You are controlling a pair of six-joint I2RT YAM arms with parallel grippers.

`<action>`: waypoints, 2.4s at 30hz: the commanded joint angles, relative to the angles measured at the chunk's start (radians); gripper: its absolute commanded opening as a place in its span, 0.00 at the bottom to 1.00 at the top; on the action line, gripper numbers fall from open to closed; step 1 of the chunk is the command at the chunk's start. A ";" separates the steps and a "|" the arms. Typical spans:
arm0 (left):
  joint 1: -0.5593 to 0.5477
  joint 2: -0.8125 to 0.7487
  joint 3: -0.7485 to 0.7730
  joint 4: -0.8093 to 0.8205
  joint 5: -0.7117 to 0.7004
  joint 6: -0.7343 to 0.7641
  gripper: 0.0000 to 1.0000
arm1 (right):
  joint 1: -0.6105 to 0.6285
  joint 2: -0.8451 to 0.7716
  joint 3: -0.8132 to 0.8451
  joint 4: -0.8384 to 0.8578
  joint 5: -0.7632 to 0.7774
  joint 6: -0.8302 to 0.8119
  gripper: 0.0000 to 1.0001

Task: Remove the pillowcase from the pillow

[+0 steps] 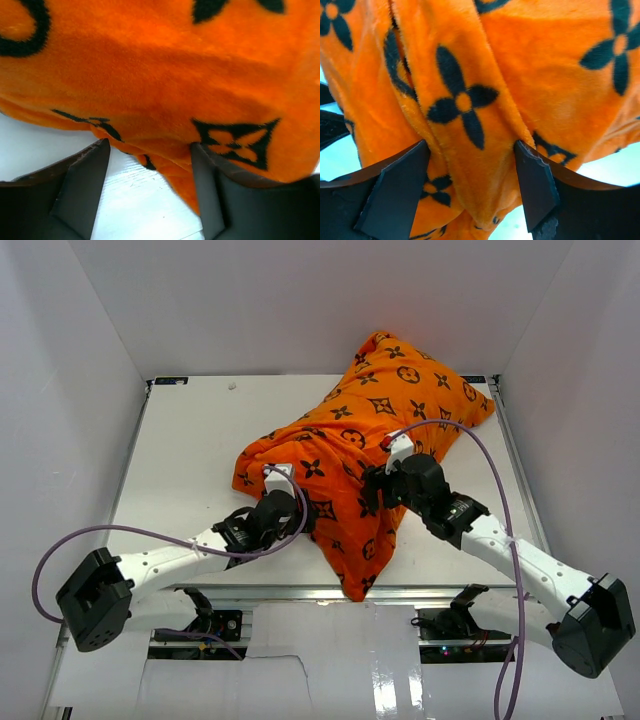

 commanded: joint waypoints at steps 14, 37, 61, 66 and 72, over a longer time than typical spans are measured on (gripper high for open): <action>0.266 -0.051 0.058 -0.118 0.014 0.021 0.00 | 0.013 -0.033 -0.069 0.166 0.112 0.026 0.49; 0.052 0.423 0.601 -0.251 0.133 -0.003 0.75 | 0.058 -0.004 -0.112 0.272 0.033 0.086 0.08; 0.052 0.124 0.364 -0.222 0.125 -0.005 0.68 | 0.056 -0.036 -0.118 0.257 0.166 0.127 0.08; 0.052 0.171 0.385 -0.154 0.206 -0.005 0.73 | 0.056 -0.035 -0.117 0.252 0.158 0.126 0.08; 0.050 0.228 0.420 -0.125 0.224 -0.035 0.77 | 0.056 -0.039 -0.120 0.255 0.149 0.126 0.08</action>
